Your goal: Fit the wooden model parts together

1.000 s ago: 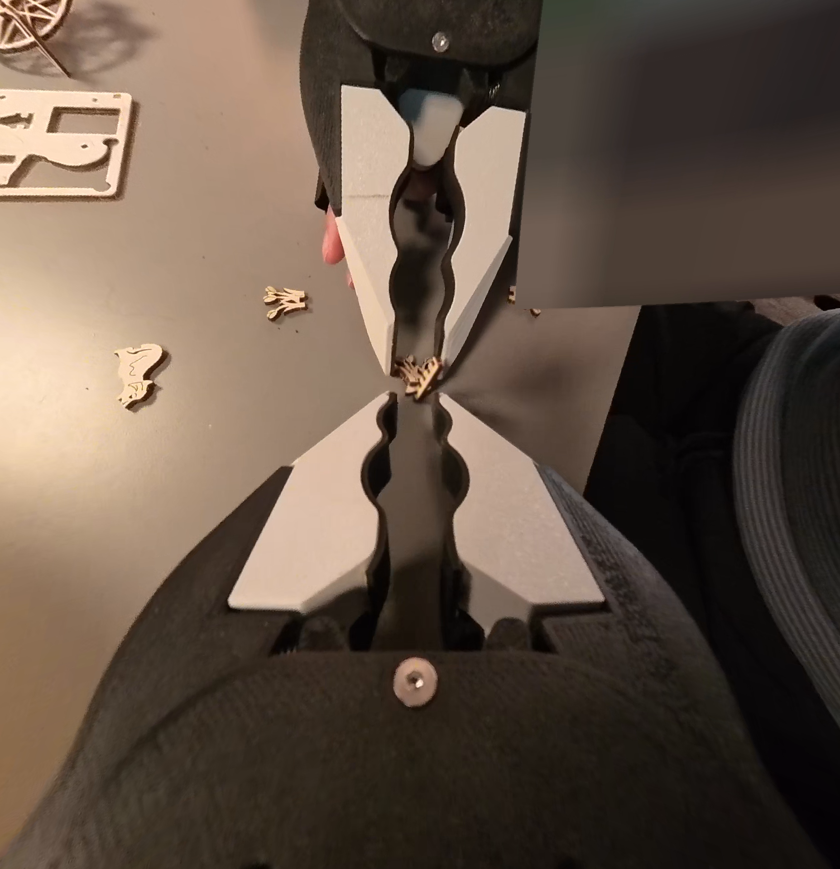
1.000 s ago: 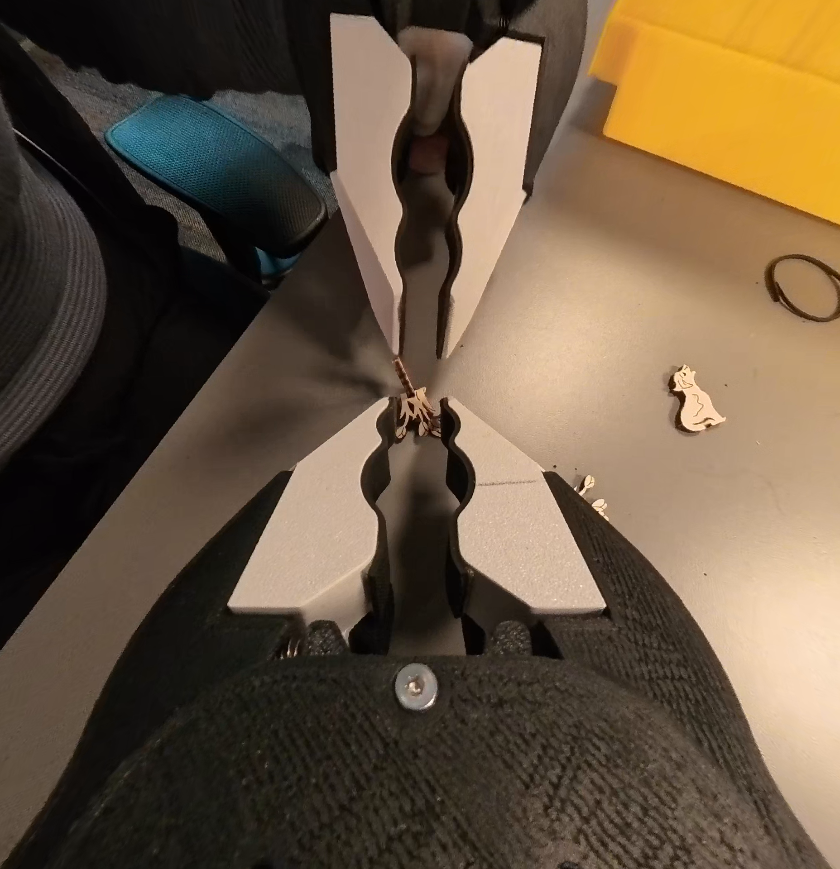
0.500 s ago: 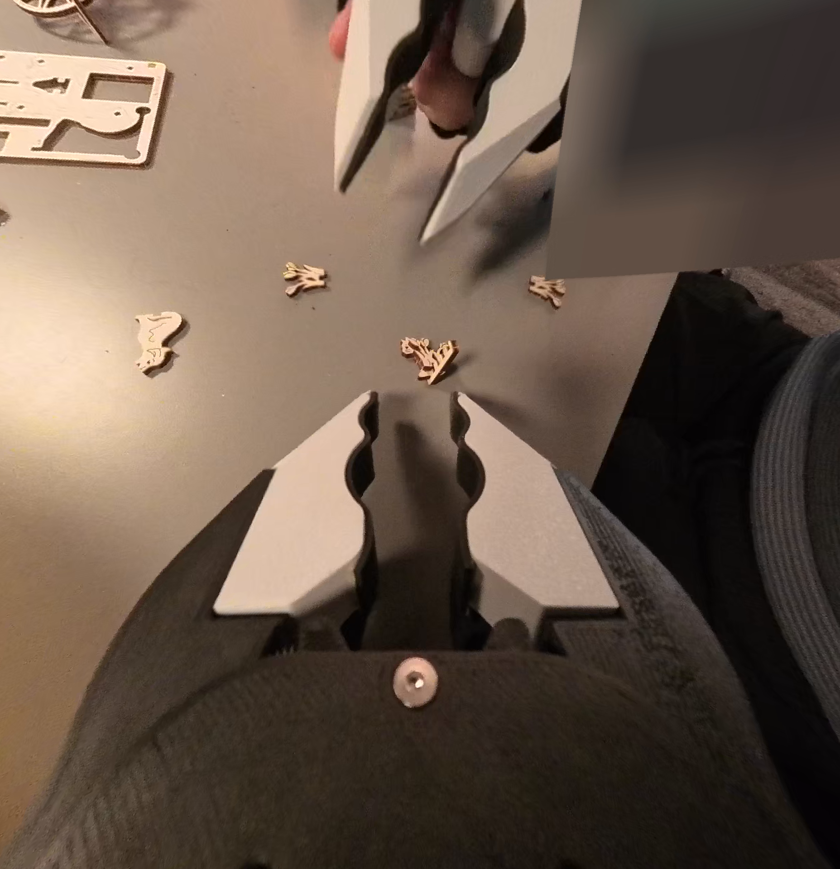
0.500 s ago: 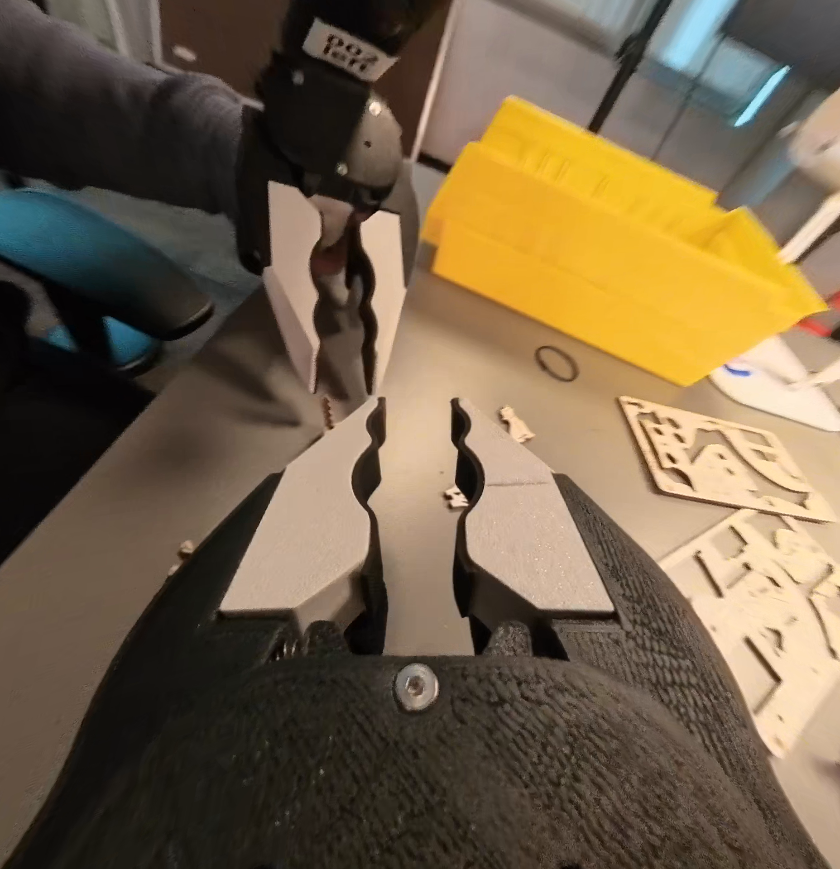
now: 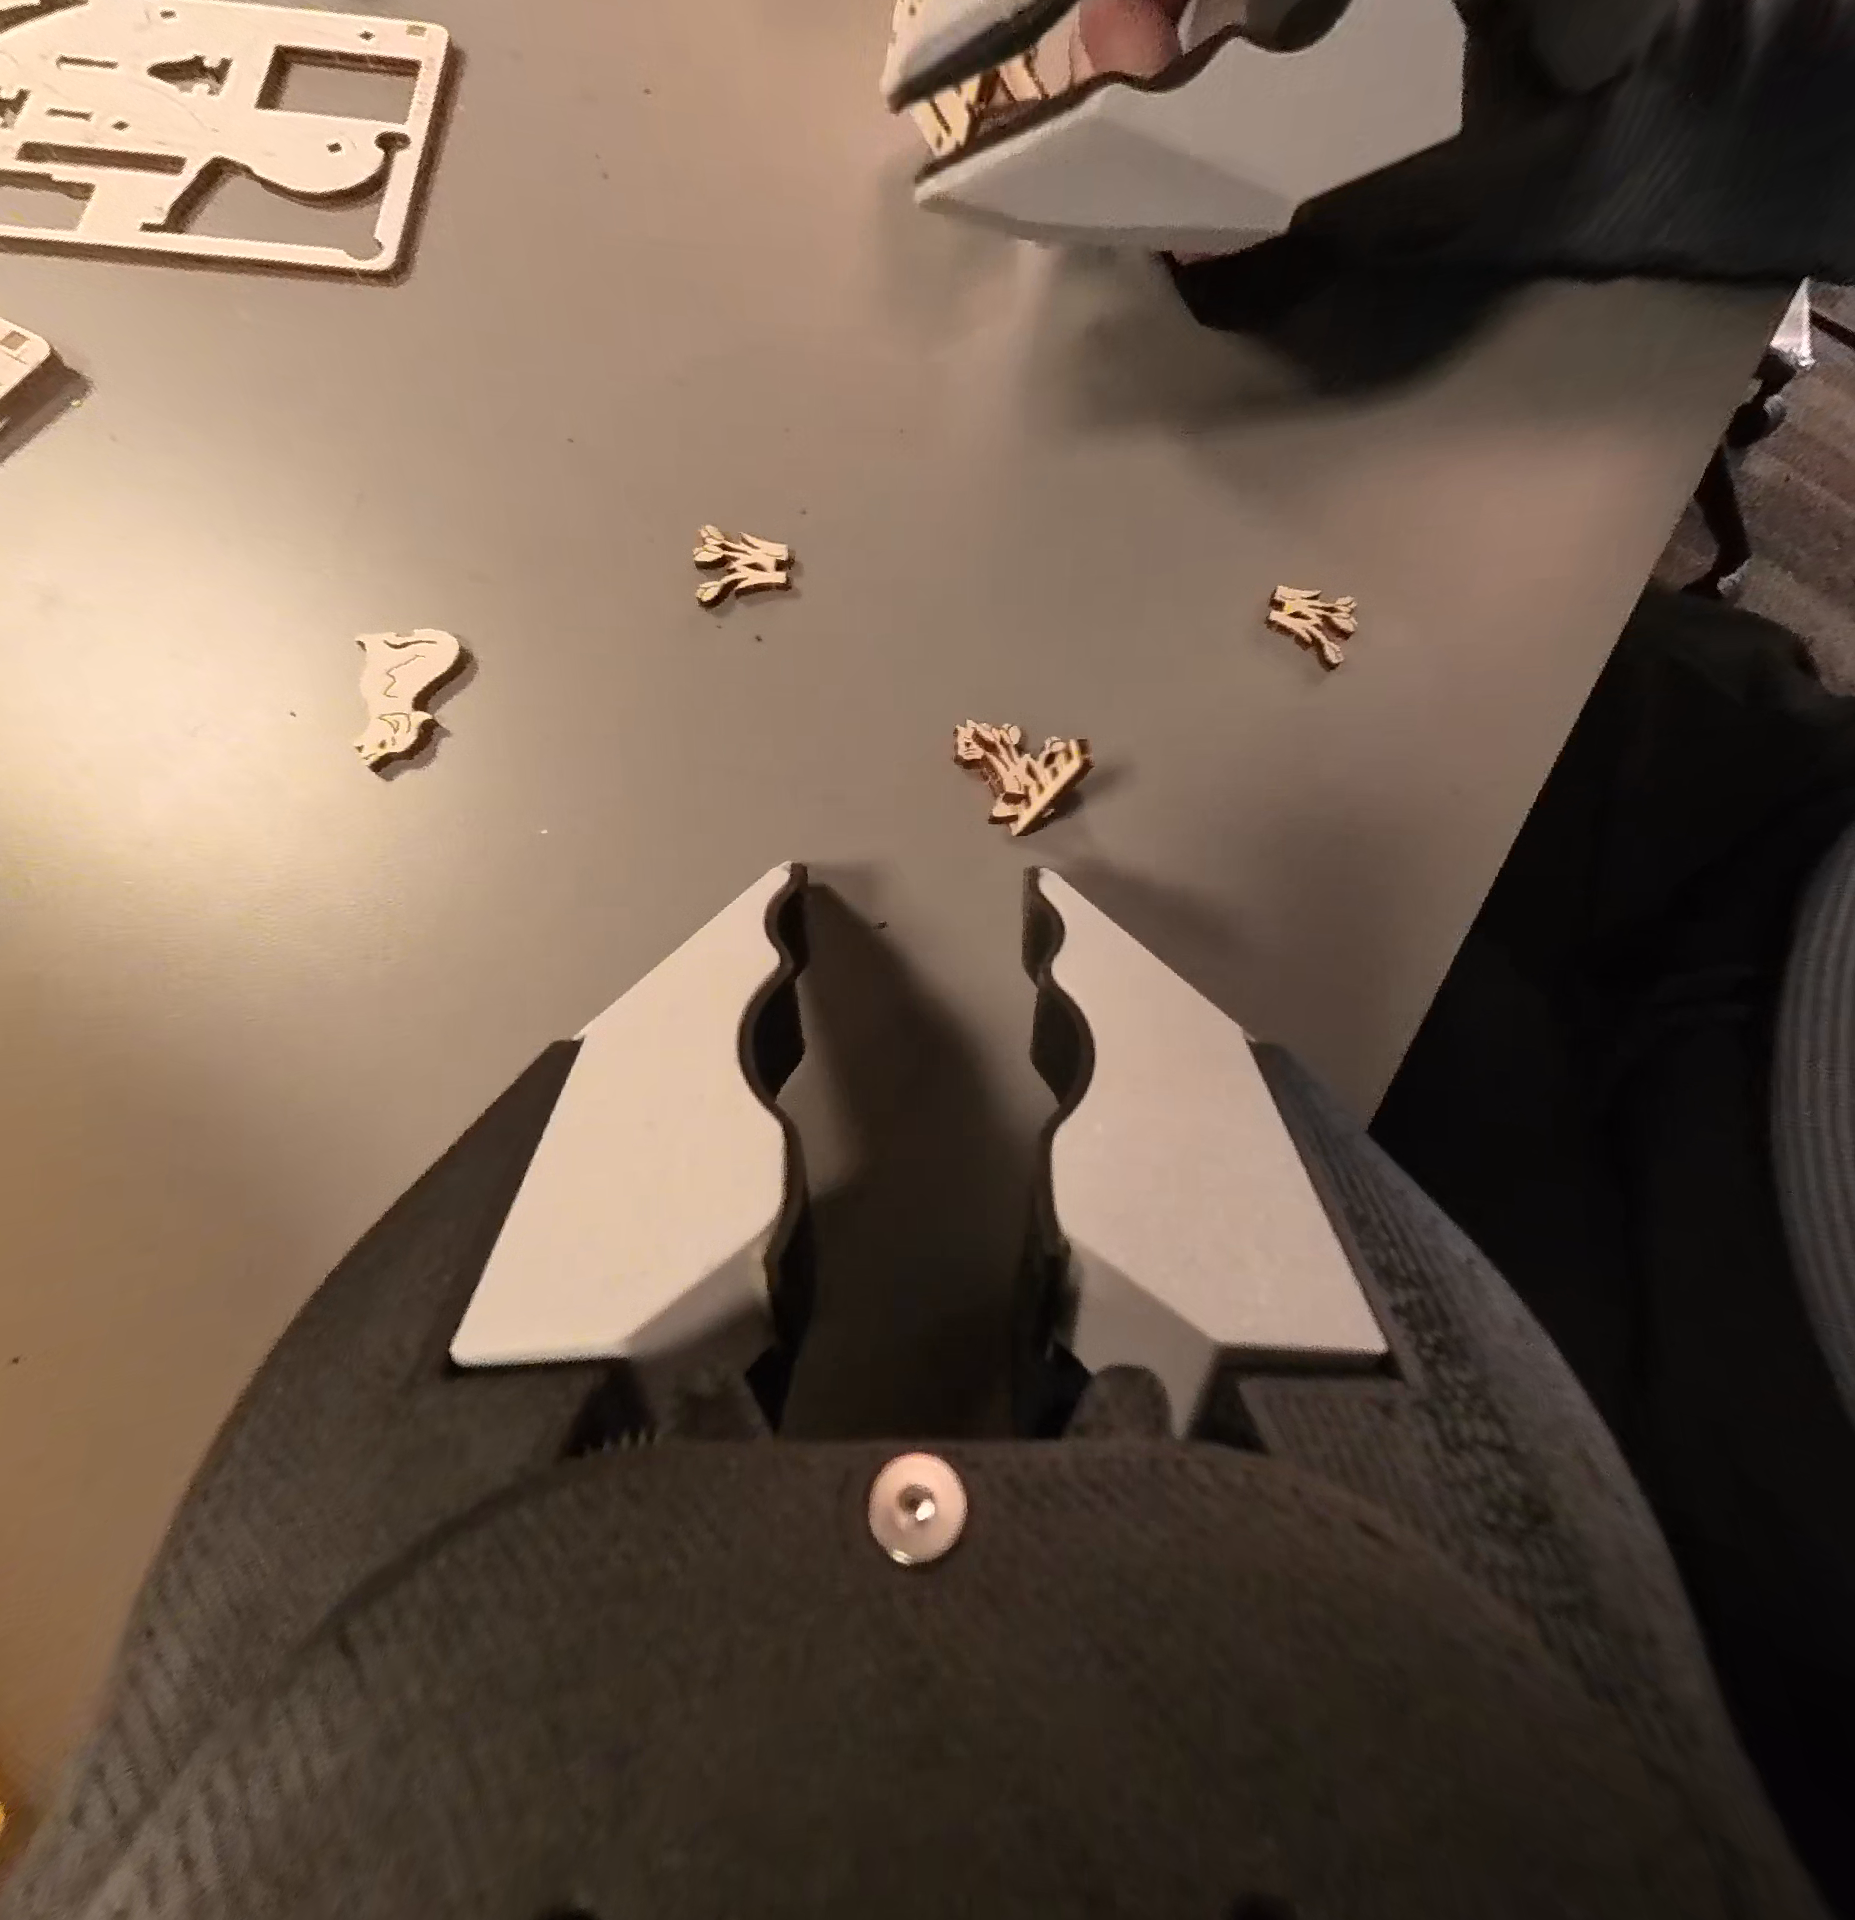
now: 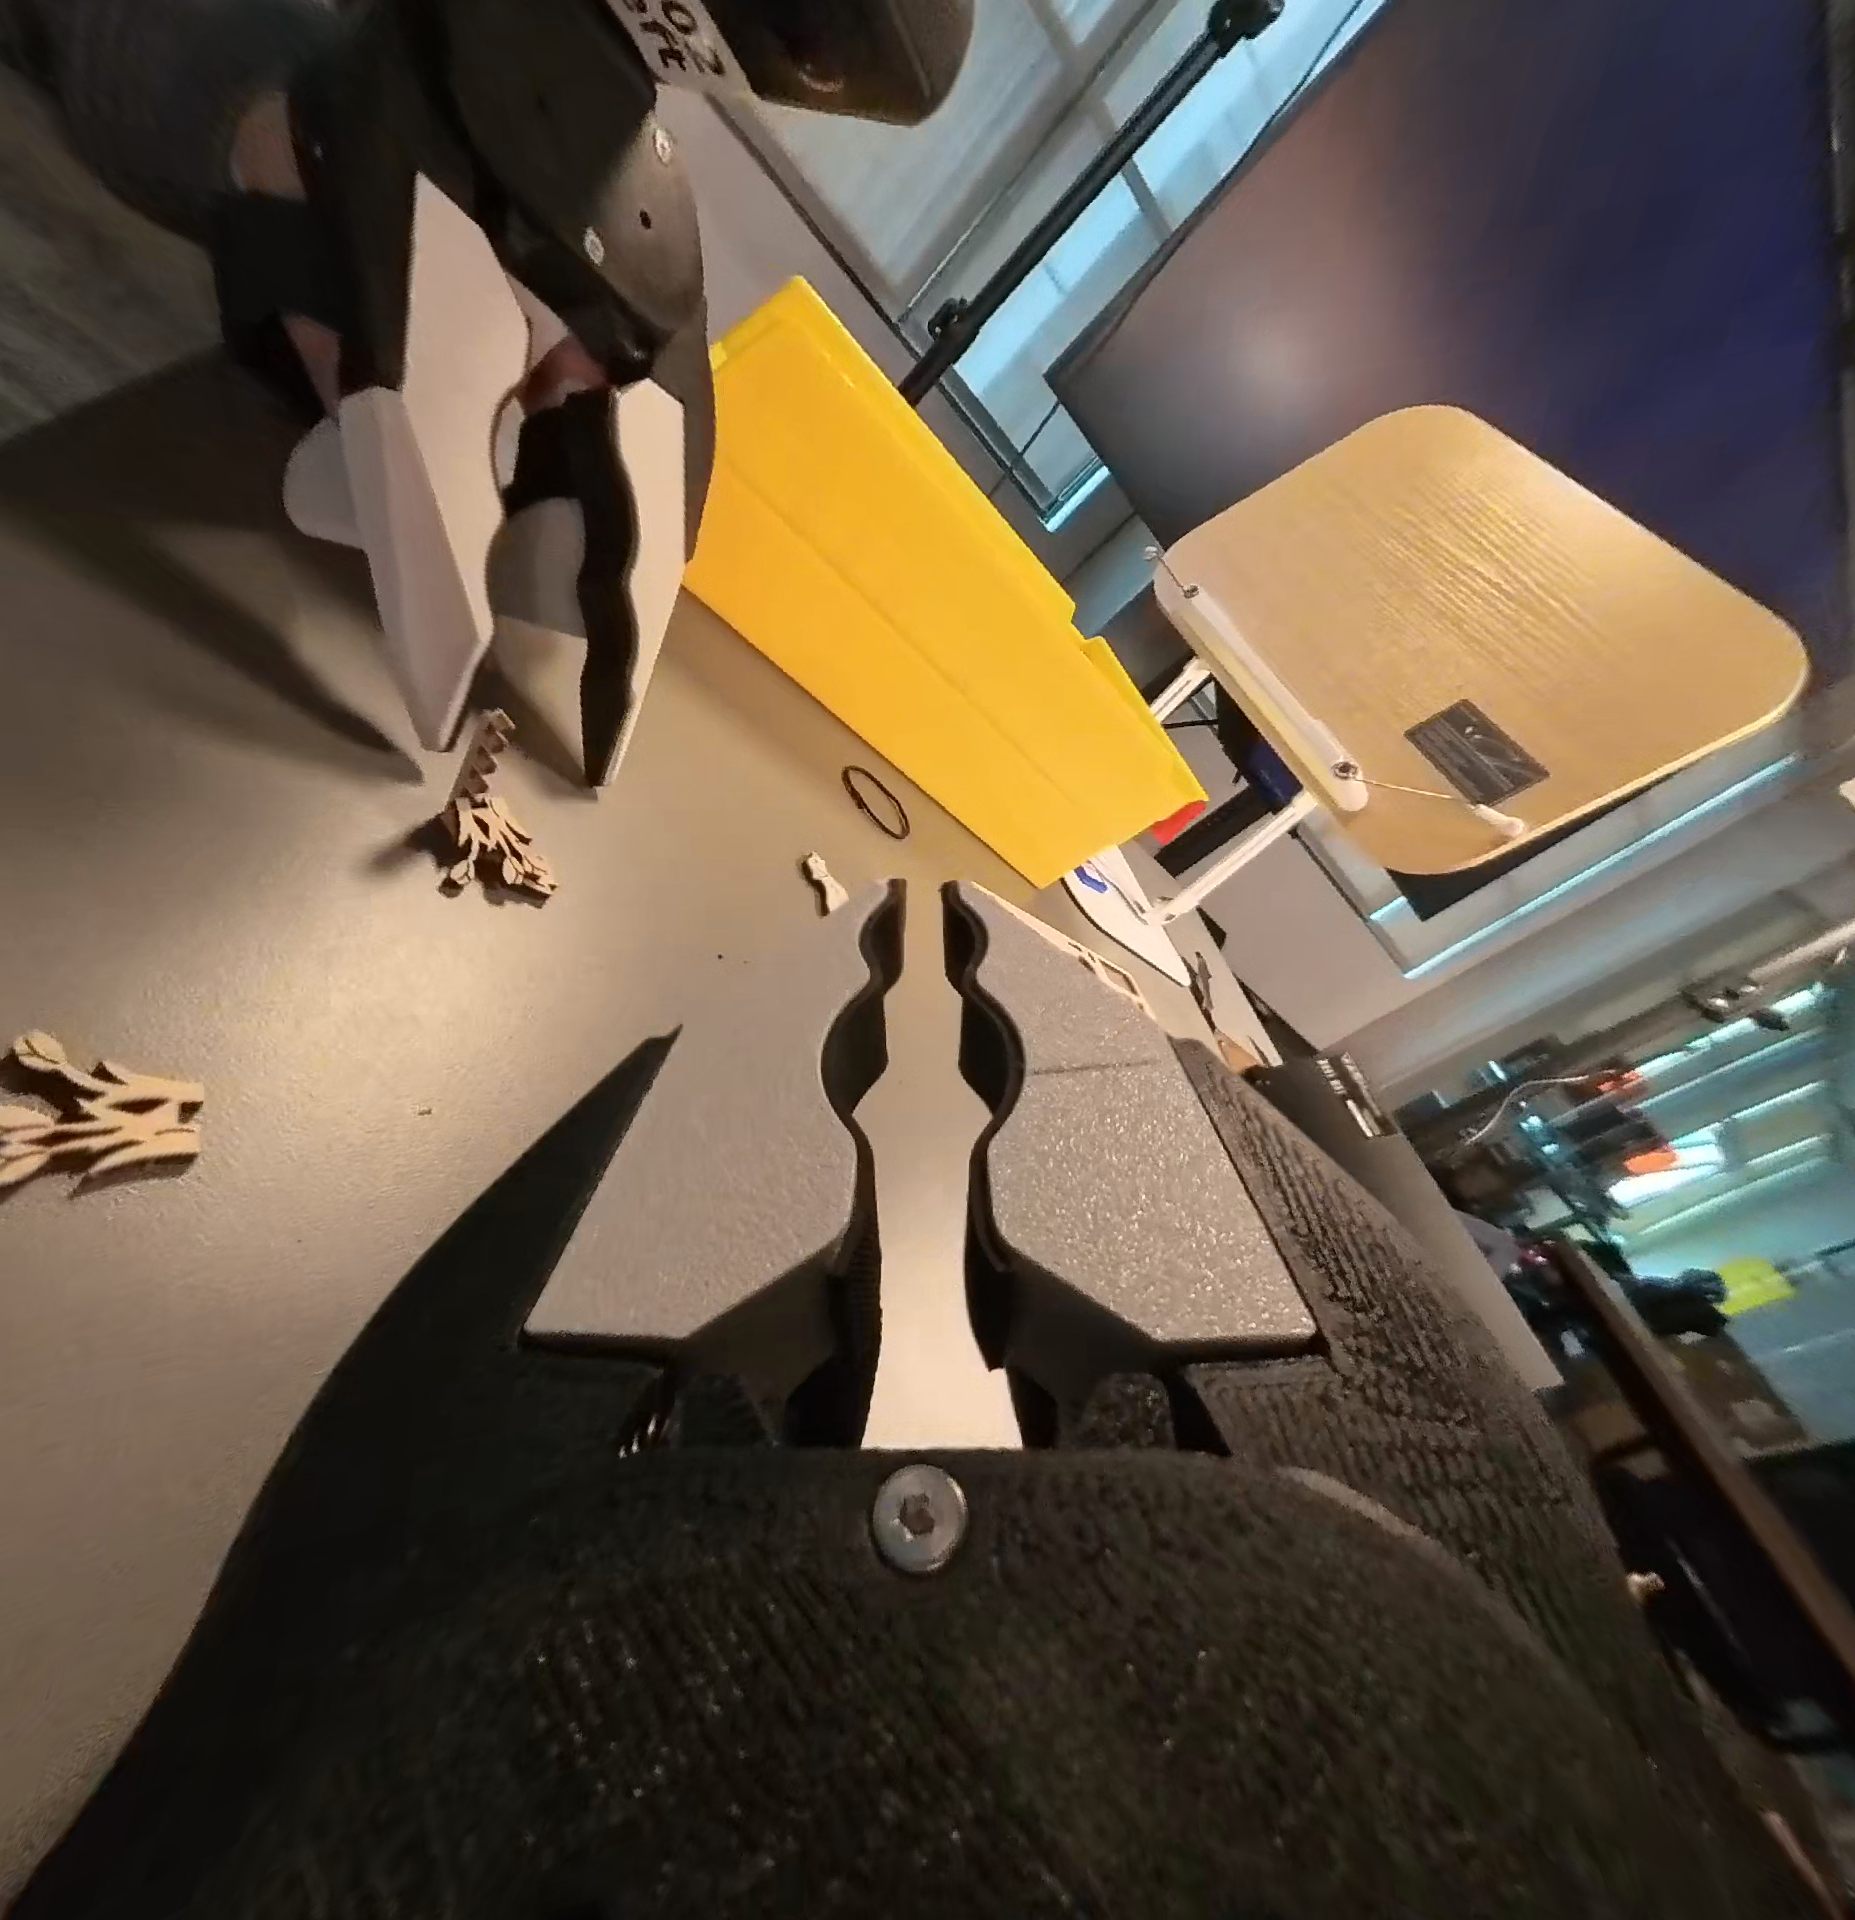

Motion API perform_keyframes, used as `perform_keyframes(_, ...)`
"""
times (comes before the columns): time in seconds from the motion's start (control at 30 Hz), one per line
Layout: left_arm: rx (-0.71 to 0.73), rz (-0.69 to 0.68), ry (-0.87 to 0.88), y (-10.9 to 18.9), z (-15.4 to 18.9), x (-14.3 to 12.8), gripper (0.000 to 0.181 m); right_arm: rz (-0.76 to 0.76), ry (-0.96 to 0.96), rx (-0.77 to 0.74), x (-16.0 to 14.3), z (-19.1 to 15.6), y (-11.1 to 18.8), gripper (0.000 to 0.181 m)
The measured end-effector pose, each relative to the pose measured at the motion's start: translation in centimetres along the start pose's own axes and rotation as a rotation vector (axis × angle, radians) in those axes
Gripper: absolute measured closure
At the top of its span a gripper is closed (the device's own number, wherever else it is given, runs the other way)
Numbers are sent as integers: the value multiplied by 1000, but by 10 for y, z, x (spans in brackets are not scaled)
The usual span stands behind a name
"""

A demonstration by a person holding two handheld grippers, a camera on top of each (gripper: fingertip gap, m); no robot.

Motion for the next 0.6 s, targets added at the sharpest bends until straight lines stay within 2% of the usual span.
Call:
perform_keyframes(0.3,34,9,37,0,-6,1,144,19,-18,-19,3,2,0,177)
perform_keyframes(0.6,4,42,133,3,-11,5,150,5,146,25,6,-14,-7,179)
Point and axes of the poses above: each gripper's, where its closed fingertips meet, y back along the fingers, x out of its top, z = x × y across the jaws, the point moved 2 cm from there along y, back along the fingers, and after that the axes turned 7 degrees about z, right-handed, at the moved point
